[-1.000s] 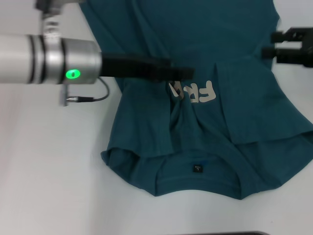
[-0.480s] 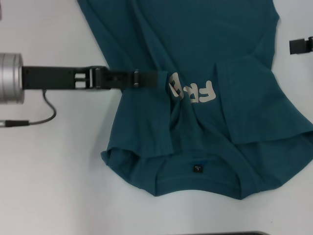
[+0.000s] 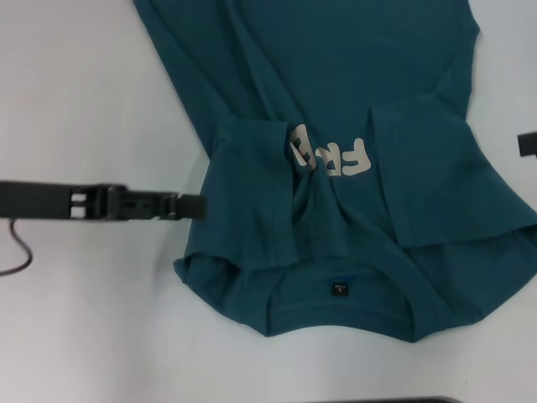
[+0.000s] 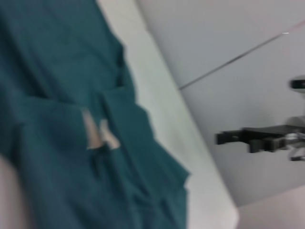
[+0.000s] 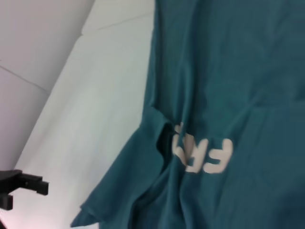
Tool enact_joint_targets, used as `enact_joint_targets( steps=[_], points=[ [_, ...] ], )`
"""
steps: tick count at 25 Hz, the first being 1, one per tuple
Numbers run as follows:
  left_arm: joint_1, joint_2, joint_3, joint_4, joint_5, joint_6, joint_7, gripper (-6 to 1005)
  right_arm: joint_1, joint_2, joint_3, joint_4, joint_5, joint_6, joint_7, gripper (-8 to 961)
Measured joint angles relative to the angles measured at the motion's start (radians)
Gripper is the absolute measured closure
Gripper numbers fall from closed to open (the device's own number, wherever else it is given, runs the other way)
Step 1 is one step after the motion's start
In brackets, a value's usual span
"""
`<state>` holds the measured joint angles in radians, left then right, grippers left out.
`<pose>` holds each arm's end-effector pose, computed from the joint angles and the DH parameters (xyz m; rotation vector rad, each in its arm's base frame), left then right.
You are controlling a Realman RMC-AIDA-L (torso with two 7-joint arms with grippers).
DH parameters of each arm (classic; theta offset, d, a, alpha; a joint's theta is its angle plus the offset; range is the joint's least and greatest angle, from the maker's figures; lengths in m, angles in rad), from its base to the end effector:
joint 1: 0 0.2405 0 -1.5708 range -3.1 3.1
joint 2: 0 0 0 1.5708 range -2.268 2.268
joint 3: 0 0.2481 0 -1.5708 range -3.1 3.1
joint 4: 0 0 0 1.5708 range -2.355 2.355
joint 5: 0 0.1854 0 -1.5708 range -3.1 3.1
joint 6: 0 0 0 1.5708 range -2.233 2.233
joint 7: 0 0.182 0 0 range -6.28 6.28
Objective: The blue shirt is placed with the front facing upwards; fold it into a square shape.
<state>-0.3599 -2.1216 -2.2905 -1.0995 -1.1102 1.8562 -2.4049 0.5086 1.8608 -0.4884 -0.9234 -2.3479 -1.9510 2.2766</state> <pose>-0.2125 0.2579 -0.0103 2.5019 1.6601 0.5444 0.2801 0.2901 0.0871 -2.4556 1.7007 0.3431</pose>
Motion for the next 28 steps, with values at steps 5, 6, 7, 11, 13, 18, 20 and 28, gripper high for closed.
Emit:
enact_joint_targets(
  steps=[5, 6, 7, 11, 13, 18, 20, 28],
  points=[
    [0.038, -0.034, 0.023, -0.040, 0.090, 0.007, 0.049, 217, -0.028, -0.002, -0.004, 0.000, -0.001, 0.015, -0.009, 10],
    [0.046, -0.039, 0.032, -0.052, 0.099, 0.011, 0.055, 218, -0.028, -0.002, -0.005, 0.000, -0.001, 0.015, -0.009, 10],
    [0.060, -0.043, 0.052, -0.073, 0.106, 0.015, 0.061, 218, -0.029, -0.001, -0.007, 0.000, -0.001, 0.015, -0.009, 10],
    [0.121, -0.048, 0.151, -0.172, 0.113, -0.007, 0.073, 219, -0.031, 0.001, -0.019, 0.000, -0.016, 0.019, -0.022, 10],
    [0.142, -0.049, 0.187, -0.200, 0.116, -0.041, 0.079, 219, -0.027, 0.004, -0.023, 0.003, -0.034, 0.025, -0.028, 9],
    [0.134, -0.045, 0.206, -0.187, 0.129, -0.109, 0.099, 219, -0.011, 0.006, -0.027, 0.010, -0.050, 0.035, -0.031, 9],
    [0.131, -0.046, 0.221, -0.190, 0.152, -0.146, 0.115, 219, -0.009, 0.007, -0.027, 0.010, -0.050, 0.035, -0.031, 10],
    [0.114, -0.045, 0.274, -0.186, 0.227, -0.207, 0.143, 218, -0.009, 0.013, -0.027, 0.012, -0.051, 0.036, -0.031, 14]
  ],
)
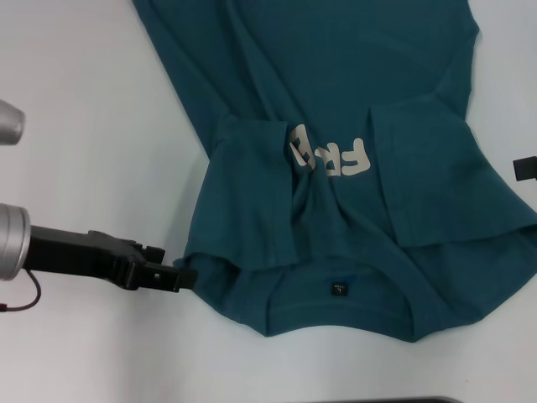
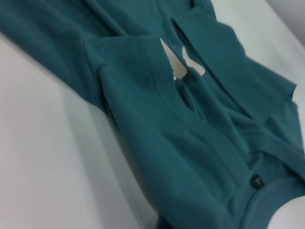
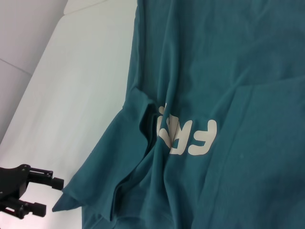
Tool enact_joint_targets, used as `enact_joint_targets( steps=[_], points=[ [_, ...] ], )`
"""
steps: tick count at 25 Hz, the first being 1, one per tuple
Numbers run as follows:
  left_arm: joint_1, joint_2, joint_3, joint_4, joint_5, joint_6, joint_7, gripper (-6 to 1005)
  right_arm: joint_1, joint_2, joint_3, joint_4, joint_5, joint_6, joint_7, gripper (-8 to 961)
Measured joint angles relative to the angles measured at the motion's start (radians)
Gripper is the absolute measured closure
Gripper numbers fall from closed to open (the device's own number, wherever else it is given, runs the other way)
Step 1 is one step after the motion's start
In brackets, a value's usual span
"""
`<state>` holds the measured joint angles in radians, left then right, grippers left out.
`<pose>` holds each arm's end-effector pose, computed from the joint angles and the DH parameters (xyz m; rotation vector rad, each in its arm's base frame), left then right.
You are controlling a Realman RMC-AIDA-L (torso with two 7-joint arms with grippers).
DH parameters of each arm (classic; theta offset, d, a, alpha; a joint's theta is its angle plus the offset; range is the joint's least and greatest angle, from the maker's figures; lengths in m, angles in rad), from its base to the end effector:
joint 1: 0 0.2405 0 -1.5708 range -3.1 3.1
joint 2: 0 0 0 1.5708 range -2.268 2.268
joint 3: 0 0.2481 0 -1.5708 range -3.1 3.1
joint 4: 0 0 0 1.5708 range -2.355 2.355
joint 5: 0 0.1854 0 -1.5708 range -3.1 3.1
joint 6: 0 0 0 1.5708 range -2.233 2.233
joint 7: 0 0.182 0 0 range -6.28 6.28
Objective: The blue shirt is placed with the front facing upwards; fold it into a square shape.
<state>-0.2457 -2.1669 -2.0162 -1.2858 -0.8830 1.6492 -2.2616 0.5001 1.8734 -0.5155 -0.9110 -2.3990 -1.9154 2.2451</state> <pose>-0.2449 0.2464 -0.0455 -2.7146 -1.3705 -0.0653 0.2915 0.2857 0.0768 -2.4544 1.7041 0.2521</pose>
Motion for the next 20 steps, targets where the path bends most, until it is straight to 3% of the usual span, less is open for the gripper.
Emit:
enact_joint_targets(
  steps=[12, 20],
  points=[
    [-0.023, -0.002, 0.102, 0.019, 0.005, -0.079, 0.027, 235, 0.007, -0.006, -0.002, 0.028, 0.000, 0.011, -0.003, 46],
    [-0.057, 0.000, 0.122, 0.080, 0.007, -0.147, 0.020, 268, 0.003, -0.007, -0.001, 0.029, 0.000, 0.021, -0.012, 72]
  ],
)
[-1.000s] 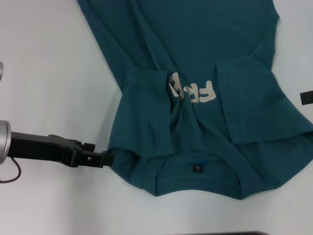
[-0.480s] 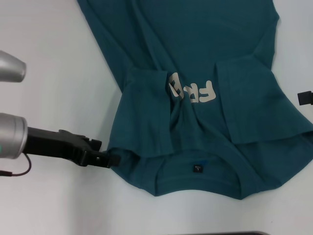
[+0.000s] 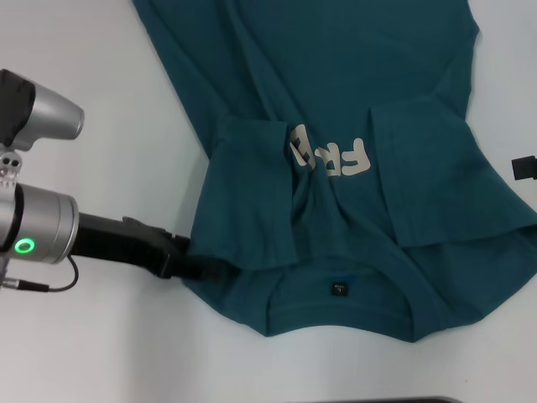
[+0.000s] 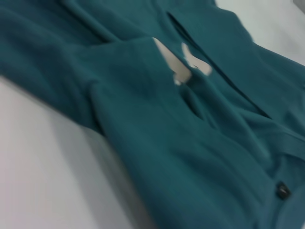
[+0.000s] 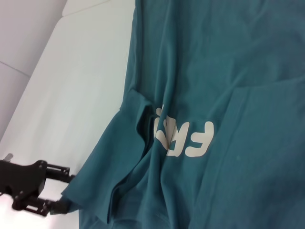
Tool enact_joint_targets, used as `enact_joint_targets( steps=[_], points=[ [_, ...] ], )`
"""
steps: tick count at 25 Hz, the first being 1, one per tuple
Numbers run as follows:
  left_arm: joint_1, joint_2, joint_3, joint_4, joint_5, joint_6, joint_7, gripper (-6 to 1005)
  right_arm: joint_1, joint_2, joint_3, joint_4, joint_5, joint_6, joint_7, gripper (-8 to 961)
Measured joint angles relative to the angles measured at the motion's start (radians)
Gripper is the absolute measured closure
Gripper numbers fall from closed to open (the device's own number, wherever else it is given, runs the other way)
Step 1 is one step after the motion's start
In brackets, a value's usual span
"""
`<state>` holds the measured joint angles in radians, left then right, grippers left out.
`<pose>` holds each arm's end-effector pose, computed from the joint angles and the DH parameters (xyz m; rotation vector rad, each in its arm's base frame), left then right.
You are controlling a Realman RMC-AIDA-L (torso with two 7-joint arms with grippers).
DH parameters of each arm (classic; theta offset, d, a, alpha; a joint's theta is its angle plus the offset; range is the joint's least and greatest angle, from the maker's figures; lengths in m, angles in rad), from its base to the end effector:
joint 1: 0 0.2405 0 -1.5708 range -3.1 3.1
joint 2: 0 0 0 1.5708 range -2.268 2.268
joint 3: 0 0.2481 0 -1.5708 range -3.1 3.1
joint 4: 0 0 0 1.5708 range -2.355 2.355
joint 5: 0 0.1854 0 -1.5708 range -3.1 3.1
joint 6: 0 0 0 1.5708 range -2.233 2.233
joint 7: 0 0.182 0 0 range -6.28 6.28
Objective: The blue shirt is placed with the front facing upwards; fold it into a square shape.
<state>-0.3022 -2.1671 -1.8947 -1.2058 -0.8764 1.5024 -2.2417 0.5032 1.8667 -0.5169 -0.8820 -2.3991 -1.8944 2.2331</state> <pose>-0.2374 0.2628 -0.0711 -2.7558 -1.2465 -0.0029 0.2941 0.2876 0.0754 -2.4495 1.7039 0.2561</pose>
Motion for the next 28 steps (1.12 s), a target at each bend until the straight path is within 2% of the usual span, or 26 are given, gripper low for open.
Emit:
enact_joint_targets(
  steps=[7, 18, 21, 28],
  points=[
    [-0.037, 0.002, -0.021, 0.054, 0.026, -0.039, -0.016, 297, -0.004, -0.002, 0.009, 0.000, 0.000, -0.006, -0.001, 74],
    [-0.035, 0.003, -0.045, 0.036, 0.065, -0.043, -0.059, 729, -0.014, -0.002, 0.023, 0.000, 0.002, 0.002, -0.001, 76],
    [-0.037, 0.003, -0.058, 0.033, 0.058, -0.034, -0.060, 946, -0.015, -0.003, 0.025, 0.000, 0.001, 0.002, -0.001, 78],
    [-0.039, 0.003, -0.083, 0.009, 0.053, -0.022, -0.060, 972, -0.025, -0.011, 0.026, 0.000, 0.000, 0.012, 0.013, 82]
  ],
)
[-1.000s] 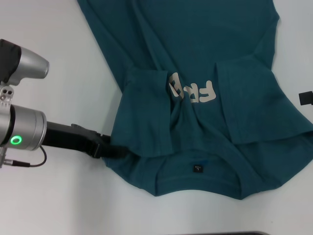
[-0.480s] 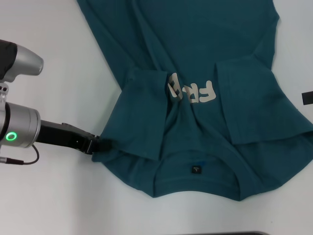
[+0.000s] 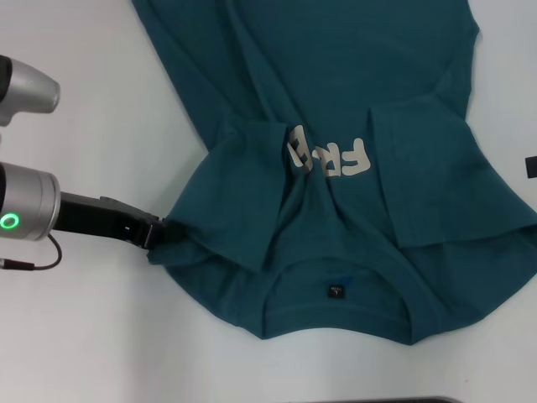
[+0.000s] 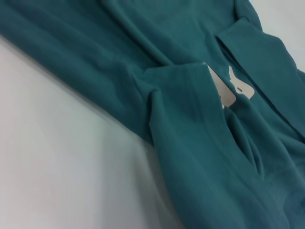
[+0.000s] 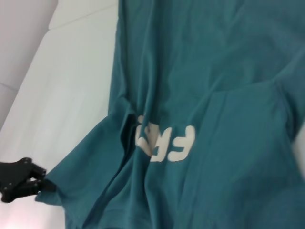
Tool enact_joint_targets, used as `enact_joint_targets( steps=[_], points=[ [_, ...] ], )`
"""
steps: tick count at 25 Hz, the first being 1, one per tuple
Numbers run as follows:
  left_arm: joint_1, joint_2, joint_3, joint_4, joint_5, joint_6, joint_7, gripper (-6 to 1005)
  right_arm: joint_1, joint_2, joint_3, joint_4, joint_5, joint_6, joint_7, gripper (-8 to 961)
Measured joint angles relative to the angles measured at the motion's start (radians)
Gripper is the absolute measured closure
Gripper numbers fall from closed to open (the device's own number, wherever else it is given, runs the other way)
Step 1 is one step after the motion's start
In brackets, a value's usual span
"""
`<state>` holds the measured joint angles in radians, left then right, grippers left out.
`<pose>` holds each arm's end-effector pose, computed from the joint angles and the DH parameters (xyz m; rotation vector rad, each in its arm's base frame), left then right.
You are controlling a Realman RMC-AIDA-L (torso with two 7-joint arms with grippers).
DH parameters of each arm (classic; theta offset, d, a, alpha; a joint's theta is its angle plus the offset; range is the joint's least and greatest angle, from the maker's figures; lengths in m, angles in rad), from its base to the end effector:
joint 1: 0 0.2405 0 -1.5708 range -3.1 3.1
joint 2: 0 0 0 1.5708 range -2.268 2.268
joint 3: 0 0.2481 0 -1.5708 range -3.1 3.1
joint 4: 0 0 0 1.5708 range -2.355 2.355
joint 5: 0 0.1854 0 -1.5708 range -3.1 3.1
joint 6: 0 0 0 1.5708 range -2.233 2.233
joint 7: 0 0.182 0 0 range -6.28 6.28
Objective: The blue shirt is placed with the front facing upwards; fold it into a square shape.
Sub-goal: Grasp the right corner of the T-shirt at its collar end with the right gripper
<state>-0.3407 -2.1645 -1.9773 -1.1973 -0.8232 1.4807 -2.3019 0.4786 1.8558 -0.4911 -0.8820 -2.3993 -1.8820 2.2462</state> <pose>-0.2450 0.2819 -0.0580 -2.6337 -1.3164 -0.0059 0.3042 0.2843 0.0829 -2.3802 1.7378 0.2774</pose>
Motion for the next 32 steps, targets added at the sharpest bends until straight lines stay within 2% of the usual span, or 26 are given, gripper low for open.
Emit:
enact_joint_targets(
  steps=[5, 9, 15, 22, 32],
  points=[
    [0.000, 0.001, -0.006, -0.016, 0.000, 0.004, 0.000, 971, 0.007, -0.022, 0.000, -0.002, -0.047, 0.030, 0.036, 85],
    [-0.005, 0.002, -0.006, -0.024, -0.001, 0.004, -0.001, 971, 0.039, -0.025, -0.002, -0.005, -0.153, 0.040, 0.062, 87],
    [-0.018, 0.002, -0.019, -0.026, -0.001, 0.009, -0.006, 971, 0.069, -0.020, -0.007, -0.007, -0.236, 0.040, 0.089, 90],
    [-0.030, 0.002, -0.022, -0.027, 0.001, 0.018, -0.018, 972, 0.060, -0.014, -0.015, 0.020, -0.257, 0.068, 0.090, 94],
    [-0.042, 0.002, -0.023, -0.029, 0.011, 0.026, -0.025, 971, 0.058, 0.008, -0.028, 0.045, -0.292, 0.097, 0.083, 99]
  ],
)
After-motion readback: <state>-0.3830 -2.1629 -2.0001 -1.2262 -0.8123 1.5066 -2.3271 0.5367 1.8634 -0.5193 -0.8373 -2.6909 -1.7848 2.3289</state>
